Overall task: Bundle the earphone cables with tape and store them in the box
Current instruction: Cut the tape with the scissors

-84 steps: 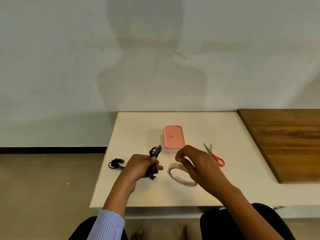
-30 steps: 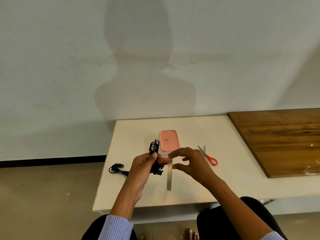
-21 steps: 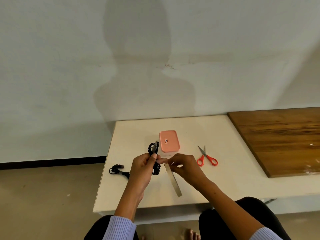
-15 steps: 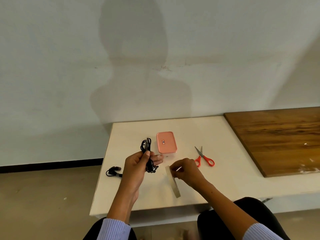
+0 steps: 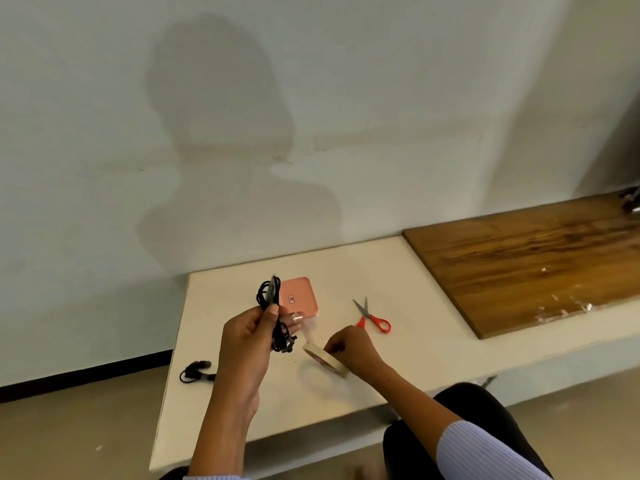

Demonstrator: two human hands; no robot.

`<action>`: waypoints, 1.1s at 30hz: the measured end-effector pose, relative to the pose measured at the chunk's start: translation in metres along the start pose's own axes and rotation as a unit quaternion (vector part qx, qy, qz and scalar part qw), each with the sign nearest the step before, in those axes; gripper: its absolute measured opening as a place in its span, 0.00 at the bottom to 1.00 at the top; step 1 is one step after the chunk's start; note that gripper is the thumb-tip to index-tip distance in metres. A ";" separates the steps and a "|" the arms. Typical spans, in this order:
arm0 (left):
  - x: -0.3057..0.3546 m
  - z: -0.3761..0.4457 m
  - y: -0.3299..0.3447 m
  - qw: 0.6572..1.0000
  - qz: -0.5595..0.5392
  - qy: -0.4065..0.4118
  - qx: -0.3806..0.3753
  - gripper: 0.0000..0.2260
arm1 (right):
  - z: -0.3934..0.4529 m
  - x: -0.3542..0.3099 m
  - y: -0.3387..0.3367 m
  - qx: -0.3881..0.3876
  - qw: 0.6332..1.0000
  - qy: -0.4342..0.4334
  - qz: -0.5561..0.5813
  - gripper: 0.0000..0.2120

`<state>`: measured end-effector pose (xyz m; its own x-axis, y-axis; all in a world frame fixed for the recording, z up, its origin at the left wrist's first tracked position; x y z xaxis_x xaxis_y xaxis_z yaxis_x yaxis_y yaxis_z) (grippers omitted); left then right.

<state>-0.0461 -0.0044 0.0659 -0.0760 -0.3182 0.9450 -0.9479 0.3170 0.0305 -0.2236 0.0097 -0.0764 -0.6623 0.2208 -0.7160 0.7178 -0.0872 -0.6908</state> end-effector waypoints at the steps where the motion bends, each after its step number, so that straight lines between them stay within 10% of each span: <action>1: -0.001 0.000 0.002 1.000 0.004 -0.001 0.001 0.11 | 0.000 0.000 0.000 0.004 1.000 -0.006 0.001 0.07; 9: -0.005 -0.002 0.024 1.000 0.005 -0.013 -0.027 0.11 | -0.004 0.010 -0.009 0.106 0.984 0.015 -0.145 0.12; 33: -0.004 0.000 0.026 0.999 -0.033 -0.005 -0.013 0.10 | -0.031 0.021 -0.002 0.069 0.956 0.083 -0.274 0.15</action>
<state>-0.0705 0.0049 0.0630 -0.0166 -0.3486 0.9371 -0.9424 0.3185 0.1018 -0.2324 0.0442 -0.0870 -0.8792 0.4203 -0.2246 0.2299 -0.0386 -0.9724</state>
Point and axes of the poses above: each hand's wrist, its own z-axis towards the middle knuckle, its own y-axis out of the palm, x = y × z, the point moved 1 cm from there along z, towards the middle knuckle, and after that the axes turned 12 degrees about -y, right-handed, at the moved point
